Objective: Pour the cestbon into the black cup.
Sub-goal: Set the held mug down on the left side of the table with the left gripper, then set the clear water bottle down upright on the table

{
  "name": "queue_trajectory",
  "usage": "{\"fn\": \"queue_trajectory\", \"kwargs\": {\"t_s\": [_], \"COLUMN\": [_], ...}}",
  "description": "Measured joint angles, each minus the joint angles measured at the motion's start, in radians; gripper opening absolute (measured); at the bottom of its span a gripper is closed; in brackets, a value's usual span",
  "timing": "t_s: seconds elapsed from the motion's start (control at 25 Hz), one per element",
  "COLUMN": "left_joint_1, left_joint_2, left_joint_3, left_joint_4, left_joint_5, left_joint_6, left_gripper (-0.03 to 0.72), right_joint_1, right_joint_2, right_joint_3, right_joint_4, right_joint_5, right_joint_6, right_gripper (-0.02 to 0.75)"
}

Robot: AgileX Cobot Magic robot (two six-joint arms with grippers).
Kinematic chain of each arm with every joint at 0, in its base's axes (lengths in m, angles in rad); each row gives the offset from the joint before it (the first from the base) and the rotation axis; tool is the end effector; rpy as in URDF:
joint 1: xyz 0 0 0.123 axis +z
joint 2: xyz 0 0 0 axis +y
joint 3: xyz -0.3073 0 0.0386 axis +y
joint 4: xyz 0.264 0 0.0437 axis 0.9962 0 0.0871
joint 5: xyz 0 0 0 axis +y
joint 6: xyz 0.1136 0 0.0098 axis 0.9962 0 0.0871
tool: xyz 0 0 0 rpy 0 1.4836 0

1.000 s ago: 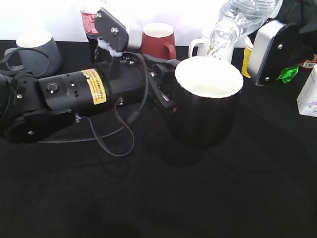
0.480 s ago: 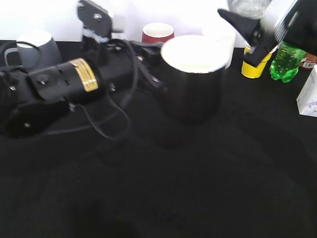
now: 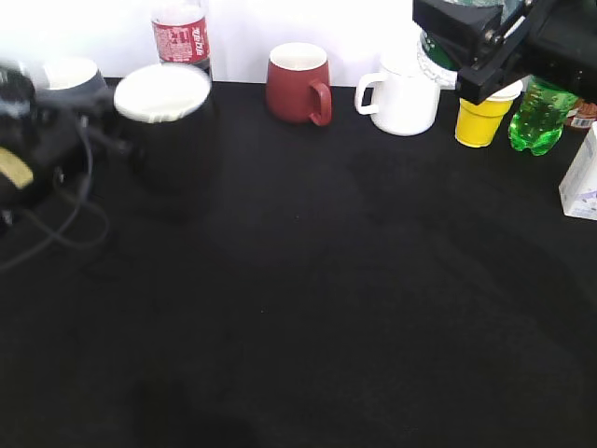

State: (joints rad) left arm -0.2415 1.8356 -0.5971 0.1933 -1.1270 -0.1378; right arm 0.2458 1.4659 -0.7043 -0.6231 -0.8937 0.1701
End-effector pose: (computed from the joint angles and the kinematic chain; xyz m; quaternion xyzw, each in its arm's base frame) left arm 0.3422 -0.1047 0.1705 0.1273 0.7067 -0.1639 0.6764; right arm 0.3059 0.1301 0.2937 -0.3288 0.5833 0.1529 0.7268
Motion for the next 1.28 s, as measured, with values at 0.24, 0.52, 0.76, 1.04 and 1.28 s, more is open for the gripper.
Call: {"fn": "queue_trajectory", "kwargs": {"t_s": [0.24, 0.52, 0.76, 1.04, 1.28], "left_joint_1": [0.020, 0.020, 0.020, 0.020, 0.020], "left_joint_2": [0.198, 0.242, 0.210, 0.058, -0.103], "left_joint_3": [-0.101, -0.127, 0.036, 0.255, 0.337], "left_joint_4": [-0.050, -0.044, -0.048, -0.073, -0.045], "left_joint_5": [0.007, -0.036, -0.138, -0.110, -0.083], "left_joint_6": [0.005, 0.002, -0.012, -0.013, -0.013], "left_gripper": [0.050, 0.071, 0.230, 0.279, 0.393], "right_joint_1": [0.000, 0.000, 0.000, 0.000, 0.000], "right_joint_2": [0.000, 0.000, 0.000, 0.000, 0.001], "right_joint_3": [0.000, 0.000, 0.000, 0.000, 0.000], "right_joint_4": [0.000, 0.000, 0.000, 0.000, 0.044], "right_joint_5": [0.000, 0.000, 0.000, -0.001, -0.001], "right_joint_6": [0.002, 0.002, 0.002, 0.002, 0.002], "right_gripper": [0.501, 0.501, 0.501, 0.501, 0.501]}}
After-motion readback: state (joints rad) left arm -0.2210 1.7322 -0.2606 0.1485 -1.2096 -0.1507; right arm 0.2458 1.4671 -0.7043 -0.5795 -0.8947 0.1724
